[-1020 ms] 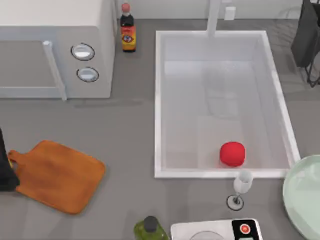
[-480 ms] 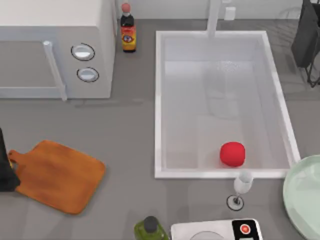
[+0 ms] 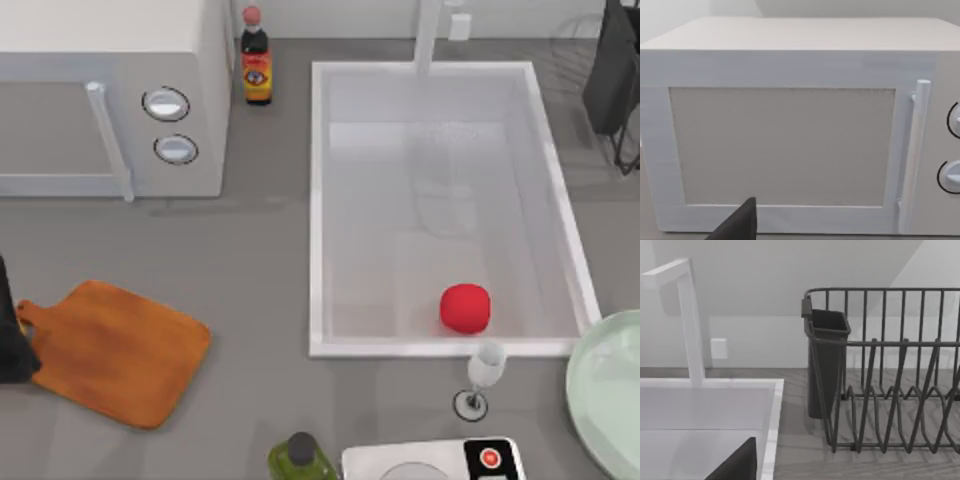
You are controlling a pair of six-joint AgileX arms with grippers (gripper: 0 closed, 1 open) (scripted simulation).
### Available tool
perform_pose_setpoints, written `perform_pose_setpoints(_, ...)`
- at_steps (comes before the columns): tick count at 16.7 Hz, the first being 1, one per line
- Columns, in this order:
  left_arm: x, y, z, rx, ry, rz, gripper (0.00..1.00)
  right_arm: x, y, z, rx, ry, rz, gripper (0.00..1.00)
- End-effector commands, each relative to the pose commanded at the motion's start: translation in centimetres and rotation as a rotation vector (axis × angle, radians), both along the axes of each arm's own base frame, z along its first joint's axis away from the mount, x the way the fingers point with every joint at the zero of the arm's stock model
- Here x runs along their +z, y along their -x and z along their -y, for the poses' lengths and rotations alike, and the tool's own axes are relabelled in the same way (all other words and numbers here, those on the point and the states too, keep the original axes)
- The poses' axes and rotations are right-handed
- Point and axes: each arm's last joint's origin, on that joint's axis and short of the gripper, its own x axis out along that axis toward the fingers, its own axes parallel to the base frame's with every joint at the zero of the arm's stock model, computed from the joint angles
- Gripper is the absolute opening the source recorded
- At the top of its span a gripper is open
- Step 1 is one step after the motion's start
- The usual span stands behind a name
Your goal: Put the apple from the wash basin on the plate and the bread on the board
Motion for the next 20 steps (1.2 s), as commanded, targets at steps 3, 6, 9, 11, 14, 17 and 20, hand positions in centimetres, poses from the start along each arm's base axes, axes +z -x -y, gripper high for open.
perform_pose_setpoints(3, 0.0, 0.0, 0.0, 0.000, 0.000, 0.000, 1.00, 0.0, 0.0, 0.0, 0.000, 0.000, 0.000, 1.00)
perform_pose_setpoints(6, 0.0, 0.0, 0.0, 0.000, 0.000, 0.000, 1.00, 0.0, 0.0, 0.0, 0.000, 0.000, 0.000, 1.00)
perform_pose_setpoints(9, 0.0, 0.0, 0.0, 0.000, 0.000, 0.000, 1.00, 0.6, 0.0, -0.1, 0.008, -0.009, -0.021, 1.00)
perform_pose_setpoints(11, 0.0, 0.0, 0.0, 0.000, 0.000, 0.000, 1.00, 1.9, -0.2, -0.3, 0.026, -0.027, -0.072, 1.00)
perform_pose_setpoints(14, 0.0, 0.0, 0.0, 0.000, 0.000, 0.000, 1.00, 4.7, -1.1, -0.9, 0.064, -0.066, -0.209, 1.00)
perform_pose_setpoints(17, 0.0, 0.0, 0.0, 0.000, 0.000, 0.000, 1.00, 7.8, -3.6, -1.9, 0.101, -0.105, -0.410, 1.00)
perform_pose_setpoints(20, 0.0, 0.0, 0.0, 0.000, 0.000, 0.000, 1.00, 10.0, -7.8, -3.8, 0.124, -0.130, -0.651, 1.00)
